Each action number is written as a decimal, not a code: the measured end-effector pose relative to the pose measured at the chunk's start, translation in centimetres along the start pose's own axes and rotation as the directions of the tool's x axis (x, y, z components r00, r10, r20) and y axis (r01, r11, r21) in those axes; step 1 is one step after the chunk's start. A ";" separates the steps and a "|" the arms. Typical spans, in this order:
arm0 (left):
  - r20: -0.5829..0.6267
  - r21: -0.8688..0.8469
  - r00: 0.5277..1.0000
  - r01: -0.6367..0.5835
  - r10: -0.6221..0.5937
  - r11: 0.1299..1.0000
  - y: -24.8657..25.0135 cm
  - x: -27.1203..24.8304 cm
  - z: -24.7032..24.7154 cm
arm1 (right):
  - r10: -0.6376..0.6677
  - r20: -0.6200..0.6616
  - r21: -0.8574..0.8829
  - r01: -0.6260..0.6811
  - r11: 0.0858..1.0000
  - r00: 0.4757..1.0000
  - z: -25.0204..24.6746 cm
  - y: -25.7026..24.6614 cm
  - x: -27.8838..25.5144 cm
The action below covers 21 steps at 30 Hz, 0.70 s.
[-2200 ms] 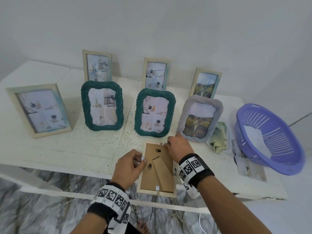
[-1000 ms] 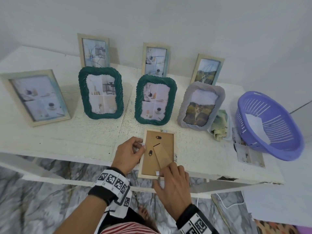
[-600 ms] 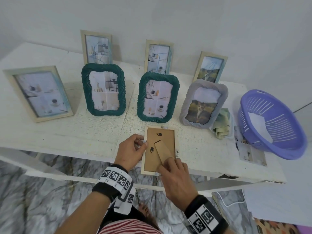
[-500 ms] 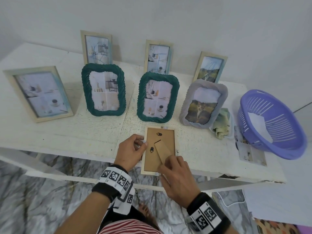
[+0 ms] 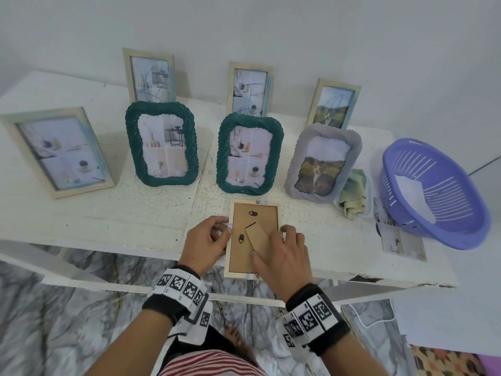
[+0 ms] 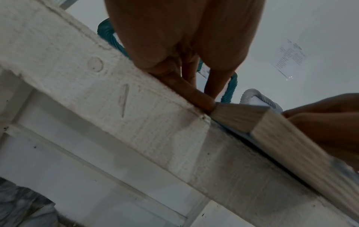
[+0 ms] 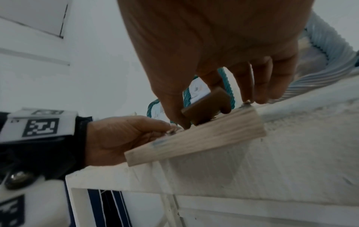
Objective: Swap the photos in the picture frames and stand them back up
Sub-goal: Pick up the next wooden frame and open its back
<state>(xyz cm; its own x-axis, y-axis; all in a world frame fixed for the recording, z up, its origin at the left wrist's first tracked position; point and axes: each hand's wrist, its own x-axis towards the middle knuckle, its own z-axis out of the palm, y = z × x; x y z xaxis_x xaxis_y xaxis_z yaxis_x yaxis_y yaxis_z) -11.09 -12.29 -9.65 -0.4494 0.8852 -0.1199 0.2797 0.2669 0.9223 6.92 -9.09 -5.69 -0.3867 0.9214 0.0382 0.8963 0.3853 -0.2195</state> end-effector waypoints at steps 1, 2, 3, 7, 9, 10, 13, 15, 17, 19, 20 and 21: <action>-0.001 0.003 1.000 -0.003 0.003 1.000 0.0 0.0 0.0 | 0.020 0.004 0.029 -0.020 0.999 1.000 -0.1 -0.1 0.0; -0.001 0.006 1.000 -0.008 0.008 1.000 -0.1 0.0 0.0 | 0.031 -0.005 0.062 -0.031 0.998 1.000 -0.2 -0.1 0.0; 0.001 0.007 1.000 -0.013 0.013 1.000 0.0 -0.1 0.0 | 0.032 -0.028 0.104 -0.029 0.994 0.999 -0.4 -0.2 0.0; -0.001 0.013 1.000 -0.019 0.019 1.000 0.0 -0.1 0.0 | 0.050 -0.052 0.315 -0.031 0.949 0.997 -1.9 -0.1 0.2; 0.000 0.014 1.000 -0.015 0.015 1.000 -0.1 -0.1 0.0 | 0.083 -0.060 0.379 -0.054 0.924 0.995 -2.5 0.4 0.4; -0.001 0.008 1.000 -0.014 0.014 1.000 -0.2 -0.1 0.0 | 0.103 -0.071 0.396 -0.066 0.916 0.992 -2.9 0.8 0.5; 0.003 0.001 1.000 -0.015 0.015 1.000 -0.3 -0.1 0.1 | 0.184 -0.069 0.354 -0.148 0.923 0.981 -4.0 2.5 0.5; 0.005 0.003 1.000 -0.016 0.016 1.000 -0.3 -0.1 0.0 | 0.254 -0.035 0.276 -0.235 0.932 0.967 -4.6 4.1 0.4; 0.005 -0.006 1.000 -0.011 0.011 1.000 -0.5 0.0 0.1 | 0.308 -0.001 0.211 -0.301 0.930 0.951 -4.7 6.1 0.2; 0.007 -0.013 1.000 -0.007 0.007 1.000 -0.6 0.0 0.1 | 0.335 0.018 0.162 -0.334 0.929 0.942 -4.3 8.0 0.0; 0.009 -0.013 1.000 -0.007 0.008 1.000 -0.6 0.0 0.1 | 0.340 0.025 0.135 -0.340 0.930 0.940 -3.8 8.9 -0.1; 0.012 -0.014 1.000 -0.008 0.008 1.000 -0.6 -0.1 0.0 | 0.344 0.032 0.107 -0.346 0.932 0.938 -3.4 9.6 -0.2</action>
<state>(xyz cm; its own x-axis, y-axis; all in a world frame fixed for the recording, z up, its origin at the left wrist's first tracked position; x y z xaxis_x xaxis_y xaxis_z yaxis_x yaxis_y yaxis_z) -11.20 -12.47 -10.16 -0.4368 0.8920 -0.1165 0.2712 0.2541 0.9284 16.29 -5.41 -4.50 -0.0611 0.9956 -0.0714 0.9459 0.0349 -0.3225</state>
